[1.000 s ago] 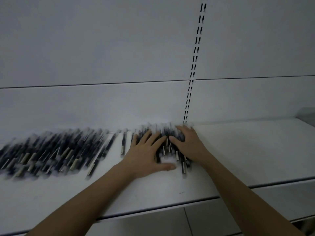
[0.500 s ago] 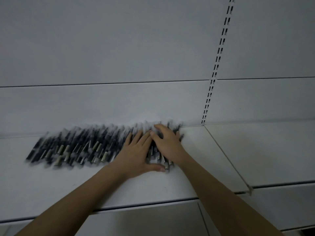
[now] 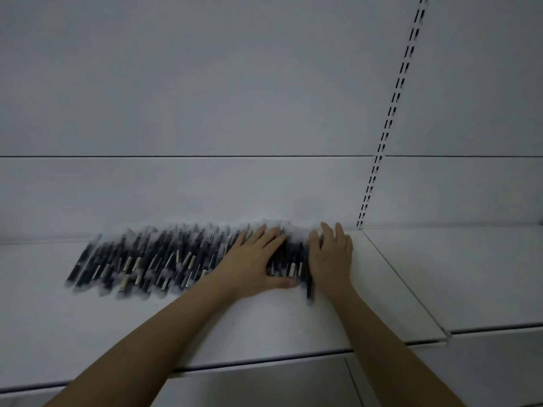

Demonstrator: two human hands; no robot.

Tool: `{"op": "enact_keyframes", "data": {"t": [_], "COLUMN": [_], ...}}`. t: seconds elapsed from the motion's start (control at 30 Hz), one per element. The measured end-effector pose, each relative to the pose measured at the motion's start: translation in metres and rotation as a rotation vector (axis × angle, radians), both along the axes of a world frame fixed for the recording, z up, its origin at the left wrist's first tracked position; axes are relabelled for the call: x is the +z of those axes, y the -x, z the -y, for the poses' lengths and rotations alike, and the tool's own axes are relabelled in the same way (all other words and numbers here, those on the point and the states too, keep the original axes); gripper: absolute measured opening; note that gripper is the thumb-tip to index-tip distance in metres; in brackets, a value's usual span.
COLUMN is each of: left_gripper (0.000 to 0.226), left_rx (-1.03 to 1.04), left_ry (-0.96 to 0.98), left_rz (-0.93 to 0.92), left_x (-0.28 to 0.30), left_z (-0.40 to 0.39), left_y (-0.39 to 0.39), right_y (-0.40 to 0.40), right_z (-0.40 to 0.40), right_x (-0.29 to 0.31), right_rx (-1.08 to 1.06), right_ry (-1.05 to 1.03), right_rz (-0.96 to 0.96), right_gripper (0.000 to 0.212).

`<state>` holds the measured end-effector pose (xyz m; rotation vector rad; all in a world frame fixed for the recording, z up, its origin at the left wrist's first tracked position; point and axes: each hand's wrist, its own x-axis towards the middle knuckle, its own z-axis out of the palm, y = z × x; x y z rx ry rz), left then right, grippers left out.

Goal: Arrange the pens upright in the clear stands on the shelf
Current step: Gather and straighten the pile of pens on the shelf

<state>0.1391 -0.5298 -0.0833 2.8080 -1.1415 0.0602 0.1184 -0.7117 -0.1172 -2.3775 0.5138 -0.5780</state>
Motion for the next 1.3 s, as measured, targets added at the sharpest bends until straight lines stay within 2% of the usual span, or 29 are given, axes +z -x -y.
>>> {"op": "enact_keyframes", "data": {"t": [0.17, 0.27, 0.43, 0.57, 0.67, 0.77, 0.9, 0.97, 1.03, 1.1, 1.17, 1.23, 1.3], "left_gripper": [0.101, 0.102, 0.103, 0.088, 0.083, 0.086, 0.068, 0.071, 0.089, 0.100, 0.100, 0.103, 0.106], "left_rx": [-0.123, -0.128, -0.110, -0.092, -0.050, 0.088, 0.561, 0.840, 1.052, 1.083, 0.990, 0.918, 0.855], "left_ry": [-0.003, 0.030, 0.059, 0.220, 0.195, 0.234, 0.406, 0.462, 0.452, 0.309, 0.267, 0.422, 0.653], "left_rz": [-0.009, -0.032, -0.172, -0.319, -0.279, -0.157, 0.059, 0.046, -0.094, -0.159, -0.112, -0.164, -0.294], "left_x": [-0.002, -0.002, 0.003, 0.006, 0.007, 0.011, 0.021, 0.017, 0.007, -0.009, -0.020, -0.018, -0.012], "left_z": [0.012, 0.013, 0.002, -0.011, -0.026, -0.053, -0.138, -0.195, -0.235, -0.250, -0.246, -0.230, -0.209], "left_y": [0.002, 0.001, -0.024, -0.024, -0.021, -0.021, -0.042, -0.052, -0.053, -0.046, -0.041, -0.037, -0.033], "right_y": [0.004, 0.008, 0.014, 0.007, 0.000, -0.006, -0.013, -0.015, -0.016, -0.017, -0.018, -0.017, -0.015], "right_z": [-0.003, -0.007, -0.011, -0.014, -0.019, -0.032, -0.045, -0.047, -0.048, -0.050, -0.051, -0.051, -0.052], "right_x": [0.006, 0.010, 0.013, 0.009, 0.009, 0.014, 0.011, 0.010, 0.013, 0.017, 0.017, 0.017, 0.015], "right_rx": [-0.024, 0.088, 0.220, 0.192, 0.164, 0.196, 0.216, 0.211, 0.199, 0.187, 0.193, 0.200, 0.201], "right_ry": [-0.210, -0.242, -0.250, -0.149, -0.187, -0.291, -0.247, -0.245, -0.291, -0.336, -0.359, -0.376, -0.378], "right_rz": [-0.010, 0.034, 0.051, -0.079, -0.035, -0.050, -0.043, -0.039, -0.015, 0.020, 0.036, 0.030, 0.025], "right_gripper": [0.048, 0.029, 0.017, 0.051, 0.048, 0.057, 0.073, 0.068, 0.068, 0.076, 0.057, 0.041, 0.039]}}
